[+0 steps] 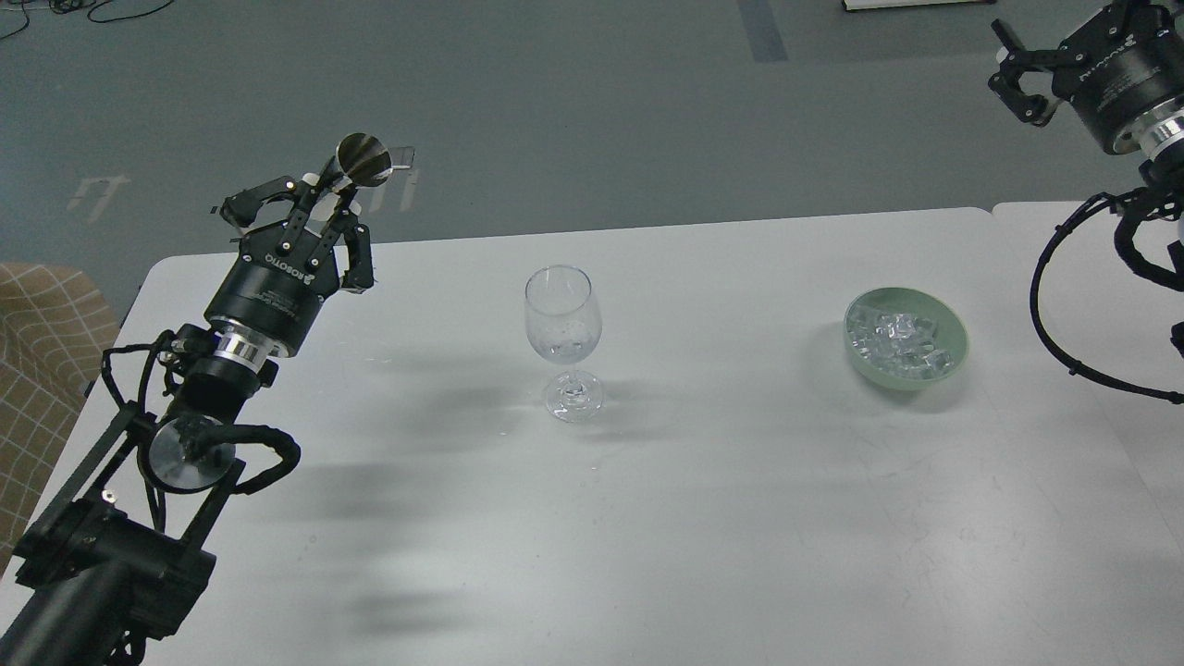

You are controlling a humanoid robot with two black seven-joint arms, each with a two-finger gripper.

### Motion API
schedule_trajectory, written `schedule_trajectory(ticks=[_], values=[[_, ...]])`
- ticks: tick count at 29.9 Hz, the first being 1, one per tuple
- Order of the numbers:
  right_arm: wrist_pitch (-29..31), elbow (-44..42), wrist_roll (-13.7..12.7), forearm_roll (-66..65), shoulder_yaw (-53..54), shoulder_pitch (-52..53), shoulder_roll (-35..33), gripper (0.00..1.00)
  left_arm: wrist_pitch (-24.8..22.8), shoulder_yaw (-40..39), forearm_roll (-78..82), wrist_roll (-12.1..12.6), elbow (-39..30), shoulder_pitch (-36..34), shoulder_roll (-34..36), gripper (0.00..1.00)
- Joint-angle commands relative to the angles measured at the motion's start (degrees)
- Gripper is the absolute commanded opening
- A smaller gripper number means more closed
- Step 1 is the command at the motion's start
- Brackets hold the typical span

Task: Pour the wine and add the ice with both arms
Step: 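Turn the jigger upright and bring it back with the left gripper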

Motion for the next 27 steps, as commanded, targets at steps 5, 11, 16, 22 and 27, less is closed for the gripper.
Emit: schedule_trajectory(ticks=[5, 11, 16, 22, 27], values=[[-0.16, 0.17, -0.03, -0.04, 0.03, -1.85, -0.07, 1.00, 0.10, -8.14, -11.24, 3.95, 11.99, -0.52, -3.89, 0.00], [-2.18, -1.58, -0.11, -0.30, -0.05, -1.85, -0.07, 1.00, 4.57, -9.37, -14.06, 4.29, 14.02, -1.84, -8.46, 0.00], [-2.18, -2.91, -0.29, -0.39, -0.05, -1.77, -0.07, 1.00, 7.57, -9.81, -15.11, 4.38, 15.69, -4.21, -9.26, 0.00], [-2.18, -2.73, -0.29, -0.39, -0.14, -2.38, -2.88, 1.00, 7.14, -11.30, -17.49, 4.47, 28.33, -10.01, -9.35, 0.00], [-2.18, -2.29, -0.29, -0.21, -0.05, -3.43, -4.73, 1.00, 5.74, -13.32, -19.67, 4.38, 31.34, -11.08, -9.52, 0.00]])
